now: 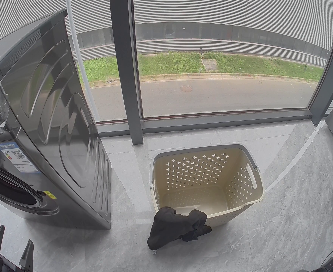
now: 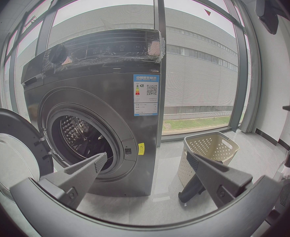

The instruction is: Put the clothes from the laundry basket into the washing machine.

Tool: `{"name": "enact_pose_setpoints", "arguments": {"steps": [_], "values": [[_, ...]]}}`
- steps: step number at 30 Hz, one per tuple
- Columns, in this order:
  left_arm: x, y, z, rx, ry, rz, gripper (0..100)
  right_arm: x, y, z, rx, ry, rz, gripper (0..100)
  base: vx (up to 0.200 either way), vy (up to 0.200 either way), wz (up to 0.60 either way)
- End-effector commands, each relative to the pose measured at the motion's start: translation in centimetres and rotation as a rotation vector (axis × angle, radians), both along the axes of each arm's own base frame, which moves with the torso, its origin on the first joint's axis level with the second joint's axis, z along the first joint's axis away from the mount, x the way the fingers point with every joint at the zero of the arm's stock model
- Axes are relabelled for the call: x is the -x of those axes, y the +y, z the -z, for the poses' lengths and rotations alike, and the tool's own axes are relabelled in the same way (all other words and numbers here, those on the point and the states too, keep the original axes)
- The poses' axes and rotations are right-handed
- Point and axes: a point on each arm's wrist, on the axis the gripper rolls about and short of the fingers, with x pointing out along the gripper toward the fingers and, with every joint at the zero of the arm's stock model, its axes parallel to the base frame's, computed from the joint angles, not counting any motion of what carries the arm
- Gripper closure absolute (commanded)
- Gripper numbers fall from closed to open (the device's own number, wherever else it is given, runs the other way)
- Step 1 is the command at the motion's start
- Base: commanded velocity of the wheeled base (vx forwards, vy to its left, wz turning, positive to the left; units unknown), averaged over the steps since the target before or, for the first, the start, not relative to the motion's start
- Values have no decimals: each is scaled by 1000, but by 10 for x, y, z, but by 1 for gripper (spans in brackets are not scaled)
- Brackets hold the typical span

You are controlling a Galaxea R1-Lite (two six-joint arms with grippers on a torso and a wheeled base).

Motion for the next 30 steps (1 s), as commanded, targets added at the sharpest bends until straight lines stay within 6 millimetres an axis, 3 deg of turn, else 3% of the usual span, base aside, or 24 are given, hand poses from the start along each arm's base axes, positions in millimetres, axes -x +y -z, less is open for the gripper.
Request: {"name": "enact_pose_setpoints", "arguments": {"steps": [1,2,5,6,7,8,11,17,25,29,30], "values": [[0,0,5,4,1,-1,0,-58,9,-53,-57,291,-256,0,0,0,0],[0,0,5,4,1,-1,0,-75,16,-52,-57,359,-349,0,0,0,0],[0,0,5,6,1,-1,0,-83,21,-51,-49,388,-396,0,-133,0,0],[0,0,5,3,1,1,0,-115,37,-48,-31,478,-444,0,-200,0,0],[0,0,5,1,1,-1,0,-129,42,-46,-30,506,-440,0,0,0,0],[0,0,5,1,1,-1,0,-131,43,-46,-30,508,-441,0,0,0,0],[0,0,5,1,1,1,0,-174,60,-35,-38,549,-439,0,0,0,0],[0,0,5,1,1,1,0,-235,87,-7,-23,628,-431,0,0,0,0],[0,0,5,1,1,1,0,-290,110,16,-11,713,-426,0,0,0,0],[0,0,5,1,1,1,0,-298,122,34,-4,772,-437,0,0,0,0],[0,0,5,1,1,1,0,-301,126,46,1,813,-439,0,0,0,0]]}}
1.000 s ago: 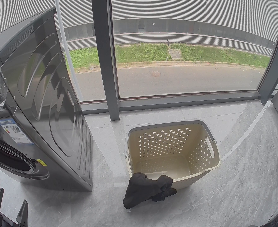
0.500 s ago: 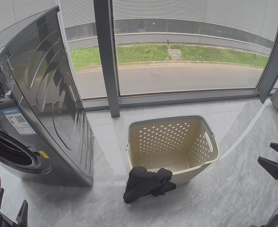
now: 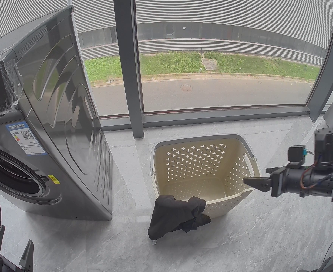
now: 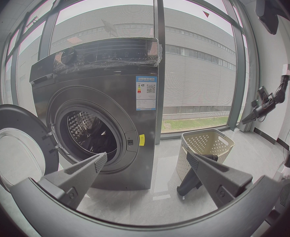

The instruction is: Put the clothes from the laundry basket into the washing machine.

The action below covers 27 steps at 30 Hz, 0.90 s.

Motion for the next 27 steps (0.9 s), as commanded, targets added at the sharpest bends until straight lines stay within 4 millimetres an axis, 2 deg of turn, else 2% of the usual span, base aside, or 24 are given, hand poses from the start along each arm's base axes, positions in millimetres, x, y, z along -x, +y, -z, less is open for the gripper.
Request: {"name": "enact_pose_setpoints", "arguments": {"steps": [1,7,13,25,27], "values": [[0,0,5,0,0,0,0,-57,43,69,57,196,-52,0,0,0,0],[0,0,5,0,0,0,0,-60,52,98,66,308,-43,0,0,0,0],[0,0,5,3,0,0,0,-59,58,103,69,323,-65,0,0,0,0],[0,0,5,8,0,2,0,-62,103,108,12,316,-136,0,0,0,0],[0,0,5,10,-1,2,0,-68,109,115,9,315,-135,0,0,0,0]]}}
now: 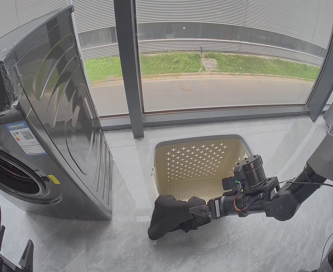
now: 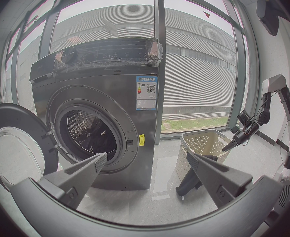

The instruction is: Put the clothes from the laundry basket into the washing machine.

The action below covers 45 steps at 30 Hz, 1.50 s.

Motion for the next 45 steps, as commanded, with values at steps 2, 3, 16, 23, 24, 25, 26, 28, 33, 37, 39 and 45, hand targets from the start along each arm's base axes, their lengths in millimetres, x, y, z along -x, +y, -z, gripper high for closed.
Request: {"name": "enact_pose_setpoints", "arguments": {"steps": [2,3,16,23,24,25,26,28,33,37,39,45], "values": [[0,0,5,3,0,0,0,-12,13,18,0,3,-5,0,0,0,0],[0,0,5,4,0,0,0,-15,14,21,-5,-4,-4,0,0,0,0],[0,0,5,12,0,0,0,-32,37,49,-36,-56,-31,0,0,0,0],[0,0,5,12,0,0,0,-32,45,55,-43,-80,-53,0,0,0,0],[0,0,5,12,0,-2,0,-32,45,54,-42,-78,-54,0,0,0,0],[0,0,5,12,0,-2,0,-32,45,54,-42,-78,-54,0,0,0,0],[0,0,5,10,0,0,0,-29,46,55,-37,-75,-61,0,0,0,0],[0,0,5,9,0,0,0,-29,46,55,-34,-81,-67,0,0,0,0],[0,0,5,6,0,1,0,-28,48,55,-31,-87,-77,0,0,0,0],[0,0,5,9,0,0,0,-28,49,55,-32,-88,-78,100,0,0,0],[0,0,5,7,0,0,0,-28,49,56,-31,-87,-78,100,0,0,0],[0,0,5,12,0,1,0,-29,50,52,-38,-97,-78,100,0,0,0]]}}
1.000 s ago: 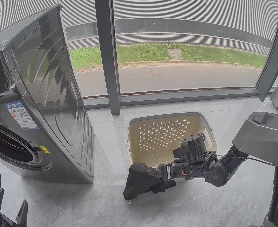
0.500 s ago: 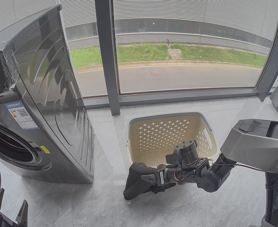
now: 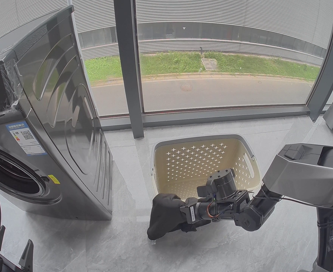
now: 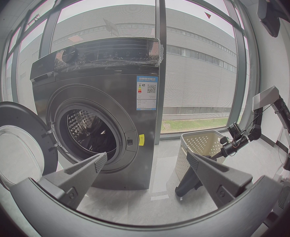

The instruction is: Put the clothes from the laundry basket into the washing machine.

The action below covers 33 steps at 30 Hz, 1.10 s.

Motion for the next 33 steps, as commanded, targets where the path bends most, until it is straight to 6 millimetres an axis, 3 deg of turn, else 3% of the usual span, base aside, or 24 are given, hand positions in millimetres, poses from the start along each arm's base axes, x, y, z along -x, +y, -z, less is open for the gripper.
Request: {"name": "enact_pose_setpoints", "arguments": {"steps": [1,4,15,33], "values": [[0,0,5,3,0,1,0,0,-1,-6,-8,-10,2,100,0,0,0],[0,0,5,3,0,0,0,-1,-5,-10,-12,-17,11,100,0,0,0],[0,0,5,2,0,0,0,1,-31,-62,-65,-105,64,100,0,0,0],[0,0,5,3,0,1,0,1,-29,-32,-20,-41,57,100,0,0,0]]}}
